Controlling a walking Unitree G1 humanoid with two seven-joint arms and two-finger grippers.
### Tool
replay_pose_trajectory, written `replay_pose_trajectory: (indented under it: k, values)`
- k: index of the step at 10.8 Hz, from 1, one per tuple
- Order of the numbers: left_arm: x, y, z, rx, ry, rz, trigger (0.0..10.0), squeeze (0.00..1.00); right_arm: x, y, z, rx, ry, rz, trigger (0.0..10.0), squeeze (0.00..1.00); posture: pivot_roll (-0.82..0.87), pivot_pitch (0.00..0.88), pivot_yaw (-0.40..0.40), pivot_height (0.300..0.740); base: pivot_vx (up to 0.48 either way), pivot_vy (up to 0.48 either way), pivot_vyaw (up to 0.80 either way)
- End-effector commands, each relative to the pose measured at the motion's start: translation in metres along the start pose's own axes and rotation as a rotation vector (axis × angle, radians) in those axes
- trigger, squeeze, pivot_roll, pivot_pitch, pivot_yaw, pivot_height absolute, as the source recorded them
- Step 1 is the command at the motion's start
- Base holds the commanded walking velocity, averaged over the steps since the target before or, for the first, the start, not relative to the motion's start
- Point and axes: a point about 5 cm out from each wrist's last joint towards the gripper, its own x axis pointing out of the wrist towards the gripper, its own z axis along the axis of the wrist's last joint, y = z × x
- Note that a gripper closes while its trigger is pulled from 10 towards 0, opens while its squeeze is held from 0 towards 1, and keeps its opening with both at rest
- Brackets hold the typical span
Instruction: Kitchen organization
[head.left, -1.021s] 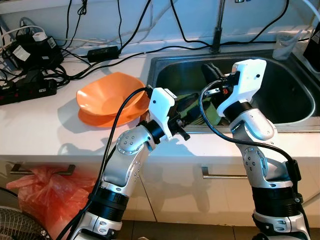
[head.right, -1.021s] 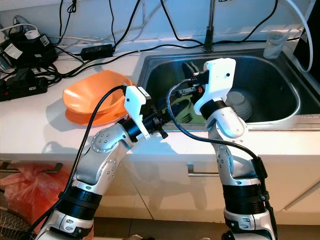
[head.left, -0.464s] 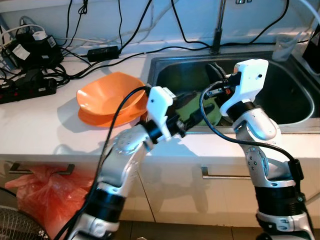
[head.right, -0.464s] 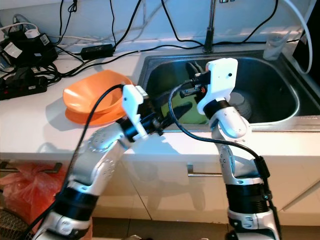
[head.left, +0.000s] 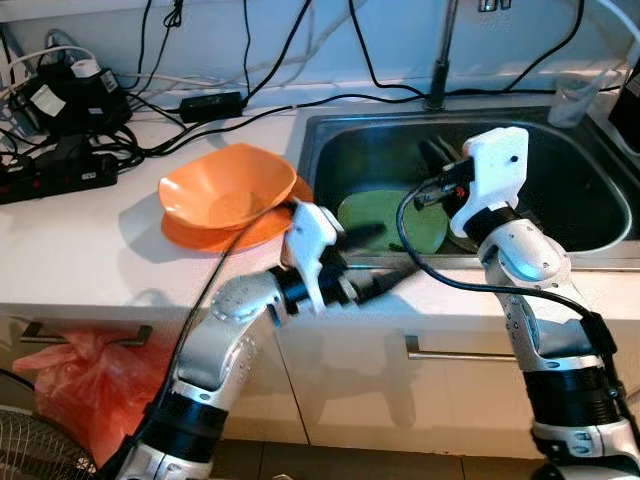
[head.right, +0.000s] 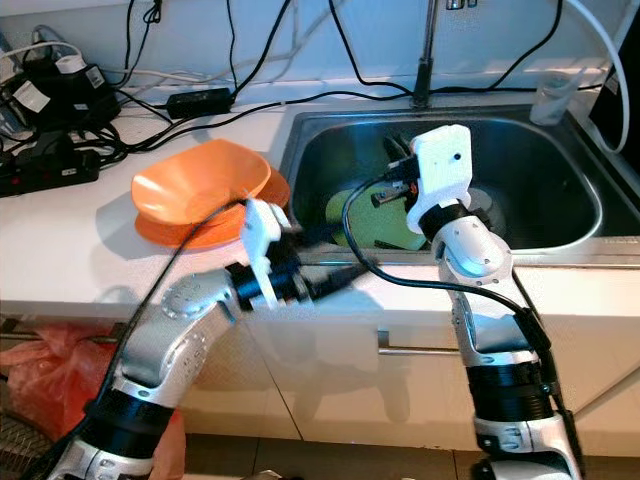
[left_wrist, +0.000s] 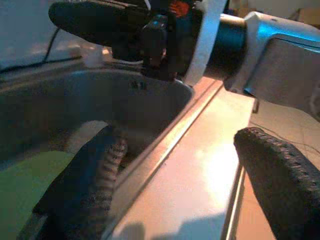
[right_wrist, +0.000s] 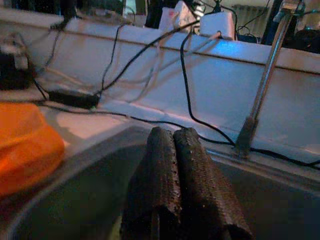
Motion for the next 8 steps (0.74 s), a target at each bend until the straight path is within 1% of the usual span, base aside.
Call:
replay_pose_trajectory:
  k: [1, 2, 3, 4, 6, 7, 8]
  values:
    - [-0.002, -0.002, 0.004, 0.019, 0.007, -0.028, 10.0, 1.00, 0.000, -0.002, -0.005, -0.044, 0.044, -0.006, 10.0, 0.00, -0.14, 0.000, 0.114, 0.740, 0.000, 0.000, 0.00]
    - [-0.002, -0.003, 0.005, 0.026, 0.010, -0.032, 10.0, 1.00, -0.002, -0.004, -0.011, -0.058, 0.086, -0.015, 10.0, 0.00, -0.14, 0.000, 0.115, 0.740, 0.000, 0.000, 0.00]
    - [-0.001, -0.004, 0.006, 0.029, 0.011, -0.029, 10.0, 1.00, -0.006, -0.006, -0.015, -0.046, 0.109, -0.027, 10.0, 0.00, -0.14, 0.000, 0.116, 0.740, 0.000, 0.000, 0.00]
    - [-0.001, -0.002, 0.009, 0.043, 0.008, -0.008, 10.0, 1.00, -0.012, -0.006, -0.017, -0.046, 0.111, -0.036, 10.0, 0.00, -0.14, 0.000, 0.114, 0.740, 0.000, 0.000, 0.00]
    - [0.001, 0.009, 0.014, 0.066, -0.015, 0.112, 10.0, 1.00, -0.017, -0.008, -0.019, -0.035, 0.119, -0.058, 10.0, 0.00, -0.14, 0.000, 0.110, 0.740, 0.000, 0.000, 0.00]
    - [0.002, 0.015, 0.020, 0.085, -0.058, 0.194, 10.0, 1.00, -0.021, -0.010, -0.018, -0.016, 0.112, -0.086, 10.0, 0.00, -0.13, 0.000, 0.108, 0.740, 0.000, 0.000, 0.00]
    - [0.003, 0.017, 0.024, 0.080, -0.098, 0.240, 10.0, 1.00, -0.024, -0.012, -0.016, 0.001, 0.100, -0.117, 10.0, 1.00, -0.13, 0.000, 0.104, 0.740, 0.000, 0.000, 0.00]
